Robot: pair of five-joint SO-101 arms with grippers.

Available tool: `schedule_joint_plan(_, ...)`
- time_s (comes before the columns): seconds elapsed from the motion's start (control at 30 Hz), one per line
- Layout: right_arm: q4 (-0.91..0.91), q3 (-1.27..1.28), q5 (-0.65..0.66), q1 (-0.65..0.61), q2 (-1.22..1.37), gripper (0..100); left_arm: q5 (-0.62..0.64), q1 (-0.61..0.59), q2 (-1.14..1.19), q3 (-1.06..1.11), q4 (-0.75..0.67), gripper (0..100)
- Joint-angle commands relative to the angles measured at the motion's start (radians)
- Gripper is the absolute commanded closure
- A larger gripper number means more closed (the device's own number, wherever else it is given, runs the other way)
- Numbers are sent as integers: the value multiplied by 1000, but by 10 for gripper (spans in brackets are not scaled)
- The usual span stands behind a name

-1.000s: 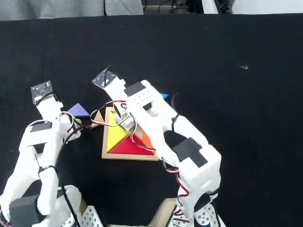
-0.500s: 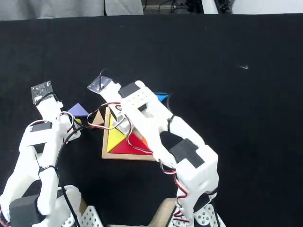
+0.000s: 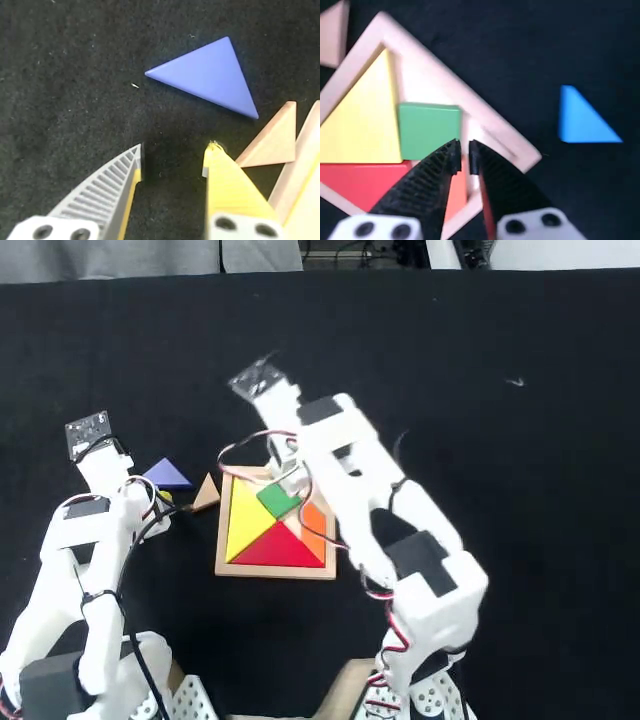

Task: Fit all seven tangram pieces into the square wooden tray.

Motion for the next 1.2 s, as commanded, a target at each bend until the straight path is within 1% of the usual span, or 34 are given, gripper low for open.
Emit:
schedule_joint_plan(0.0,-17,-28,9,-29,21,987,-8,7,-29,-12,-14,791)
schedule_joint_plan(0.27,-17,-85,8,-29,101,987,-8,7,-29,-12,-14,791)
schedule_joint_plan(0.47,-15,-125,5,-41,105,987,-8,8,-29,-12,-14,791)
schedule_joint_plan(0.57,44,-153,5,-58,105,987,-8,5,-29,-12,-14,791)
schedule_joint_plan(0.67,164,-223,5,-52,71,987,-5,4,-29,-12,-14,789)
schedule_joint_plan(0.73,230,-257,5,-12,16,987,-8,8,-29,-16,5,787)
schedule_joint_plan(0.77,245,-257,5,14,-19,987,-8,8,-29,-27,38,787)
schedule_joint_plan(0.87,253,-225,-32,132,-154,987,-14,8,-29,-77,121,787)
schedule_joint_plan(0.9,252,-206,-54,178,-203,987,-37,10,-29,-88,141,787)
schedule_joint_plan(1.03,199,-77,-81,311,-371,987,-110,56,-41,-142,230,787)
schedule_joint_plan(1.17,44,174,-81,359,-461,987,-117,179,-89,-208,318,787)
